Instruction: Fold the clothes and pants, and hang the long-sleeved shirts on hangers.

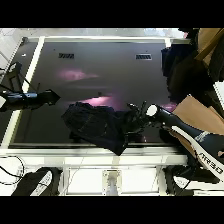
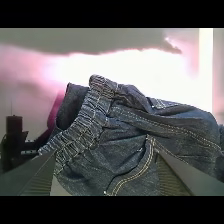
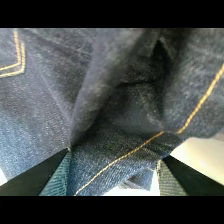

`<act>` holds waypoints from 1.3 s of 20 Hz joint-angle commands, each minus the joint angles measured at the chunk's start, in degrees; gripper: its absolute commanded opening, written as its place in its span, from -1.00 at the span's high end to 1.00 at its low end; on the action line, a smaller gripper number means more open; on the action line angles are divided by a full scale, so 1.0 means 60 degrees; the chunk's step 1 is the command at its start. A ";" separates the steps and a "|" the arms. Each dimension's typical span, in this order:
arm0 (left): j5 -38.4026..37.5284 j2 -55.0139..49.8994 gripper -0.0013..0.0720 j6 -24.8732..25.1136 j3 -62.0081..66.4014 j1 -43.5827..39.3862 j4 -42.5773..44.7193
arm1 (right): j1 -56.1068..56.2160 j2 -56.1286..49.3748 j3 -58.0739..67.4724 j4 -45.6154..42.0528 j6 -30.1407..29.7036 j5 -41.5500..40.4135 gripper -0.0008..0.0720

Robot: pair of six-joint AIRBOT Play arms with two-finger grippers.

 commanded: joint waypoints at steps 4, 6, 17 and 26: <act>0.0004 0.0004 -0.90 0.0007 0.0007 0.0000 0.0033 | 0.0011 -0.0470 -0.0062 0.0776 -0.0197 -0.0594 -0.70; 0.0000 0.0004 -0.90 0.0007 0.0007 0.0000 0.0033 | 0.0015 -0.0798 -0.0062 0.1581 -0.0721 -0.0841 -0.73; 0.0036 0.0004 -0.90 0.0007 0.0007 0.0000 0.0033 | 0.0189 -0.0922 0.0248 0.3541 -0.2441 -0.1891 0.94; 0.0368 0.0004 -0.90 0.0040 0.0007 0.0000 0.0029 | -0.5373 0.2626 0.4692 -0.0106 -0.0605 0.1177 0.95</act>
